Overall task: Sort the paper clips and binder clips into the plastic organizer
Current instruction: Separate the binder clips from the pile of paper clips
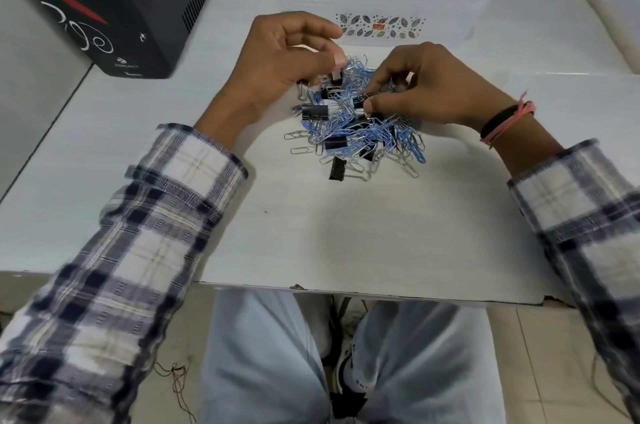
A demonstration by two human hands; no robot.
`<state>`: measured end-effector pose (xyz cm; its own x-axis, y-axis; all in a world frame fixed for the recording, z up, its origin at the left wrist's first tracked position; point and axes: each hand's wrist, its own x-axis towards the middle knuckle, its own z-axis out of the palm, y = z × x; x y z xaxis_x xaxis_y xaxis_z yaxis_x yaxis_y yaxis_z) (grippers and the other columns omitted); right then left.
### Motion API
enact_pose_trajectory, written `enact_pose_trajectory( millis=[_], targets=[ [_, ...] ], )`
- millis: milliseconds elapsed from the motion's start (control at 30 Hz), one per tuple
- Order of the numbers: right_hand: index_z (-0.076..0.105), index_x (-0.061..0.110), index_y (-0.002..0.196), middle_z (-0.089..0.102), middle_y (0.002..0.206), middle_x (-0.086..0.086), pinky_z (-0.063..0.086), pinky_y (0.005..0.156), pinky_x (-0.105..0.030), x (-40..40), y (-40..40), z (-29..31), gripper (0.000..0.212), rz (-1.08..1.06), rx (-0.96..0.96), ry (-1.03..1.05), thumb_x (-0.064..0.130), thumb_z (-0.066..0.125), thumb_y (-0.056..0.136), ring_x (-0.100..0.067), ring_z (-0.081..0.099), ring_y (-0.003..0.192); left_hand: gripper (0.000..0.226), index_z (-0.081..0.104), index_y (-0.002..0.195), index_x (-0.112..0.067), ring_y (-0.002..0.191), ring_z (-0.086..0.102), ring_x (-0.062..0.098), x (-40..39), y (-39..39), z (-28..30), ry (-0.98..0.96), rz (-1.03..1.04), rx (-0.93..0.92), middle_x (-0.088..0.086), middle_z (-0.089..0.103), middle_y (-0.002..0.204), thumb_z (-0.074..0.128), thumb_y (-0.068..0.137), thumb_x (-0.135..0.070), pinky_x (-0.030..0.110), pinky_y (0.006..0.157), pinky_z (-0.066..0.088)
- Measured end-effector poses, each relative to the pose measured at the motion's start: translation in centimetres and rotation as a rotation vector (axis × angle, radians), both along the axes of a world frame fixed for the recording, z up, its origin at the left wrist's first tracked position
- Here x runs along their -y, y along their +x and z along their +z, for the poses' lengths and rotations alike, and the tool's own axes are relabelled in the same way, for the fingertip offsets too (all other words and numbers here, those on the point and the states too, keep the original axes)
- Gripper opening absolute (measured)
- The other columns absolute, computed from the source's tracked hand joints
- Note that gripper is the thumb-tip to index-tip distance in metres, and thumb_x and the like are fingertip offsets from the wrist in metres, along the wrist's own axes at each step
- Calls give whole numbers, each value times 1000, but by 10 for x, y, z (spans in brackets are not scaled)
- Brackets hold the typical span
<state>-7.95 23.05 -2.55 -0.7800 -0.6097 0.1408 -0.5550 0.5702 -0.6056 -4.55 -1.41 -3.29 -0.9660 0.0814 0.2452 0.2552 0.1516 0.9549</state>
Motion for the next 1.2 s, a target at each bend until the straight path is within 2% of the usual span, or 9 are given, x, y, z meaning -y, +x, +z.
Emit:
enact_pose_trajectory(
  millis=[100,233,433,533,633,767,900,1067,1200],
  targets=[
    [77,8,89,67,82,10,42,63,-9,0,0,-2,14,-20,-24,-33,21,73,88,0,57,69,32,73,112,2,77,69,24,1,-2,2,123,37,31,12,75,91,82,82,-4,30,61,53],
    [74,1,86,72,85,-8,45,64,-9,-3,-1,-1,13,-73,-71,-106,12,67,89,-6,58,68,32,74,111,1,78,68,22,6,-6,4,236,74,84,16,73,96,81,80,-5,29,60,50],
    [74,17,95,66,89,6,44,67,-22,-3,1,6,19,-77,-28,-119,28,81,82,-11,50,69,28,73,110,4,66,61,22,6,-7,4,284,72,112,19,71,89,76,82,0,27,54,41],
    [77,21,97,70,87,2,46,67,-22,-1,6,9,31,16,76,-47,45,83,78,-11,55,69,24,74,106,3,63,57,22,5,-8,2,286,64,127,18,73,85,74,83,0,26,52,38],
    [79,22,100,73,88,0,48,67,-20,1,10,8,39,33,34,0,51,82,74,-11,61,72,23,74,106,2,63,56,21,4,-8,2,282,72,139,18,73,85,73,84,0,26,52,37],
    [79,16,100,75,83,0,49,66,-15,4,10,8,23,1,24,6,30,83,82,-8,62,67,23,74,107,3,63,55,21,5,-8,2,283,80,148,19,73,86,73,84,0,27,53,36],
    [71,13,109,75,86,-2,55,72,-27,6,11,6,31,-92,159,-90,12,82,79,-13,59,67,23,74,108,3,63,56,21,4,-8,2,282,82,150,18,73,86,72,85,0,26,53,37],
    [65,14,118,74,90,2,52,67,-24,-3,6,12,47,-132,143,-206,11,85,75,-13,59,67,21,74,106,2,63,55,20,5,-7,3,317,85,155,19,73,86,71,85,1,25,52,37],
    [64,10,119,73,88,-3,60,72,-33,-10,6,18,44,-150,145,-347,6,81,79,-15,66,75,18,72,104,3,61,54,17,5,-8,8,441,81,215,14,72,82,60,91,5,22,51,36]
  ],
)
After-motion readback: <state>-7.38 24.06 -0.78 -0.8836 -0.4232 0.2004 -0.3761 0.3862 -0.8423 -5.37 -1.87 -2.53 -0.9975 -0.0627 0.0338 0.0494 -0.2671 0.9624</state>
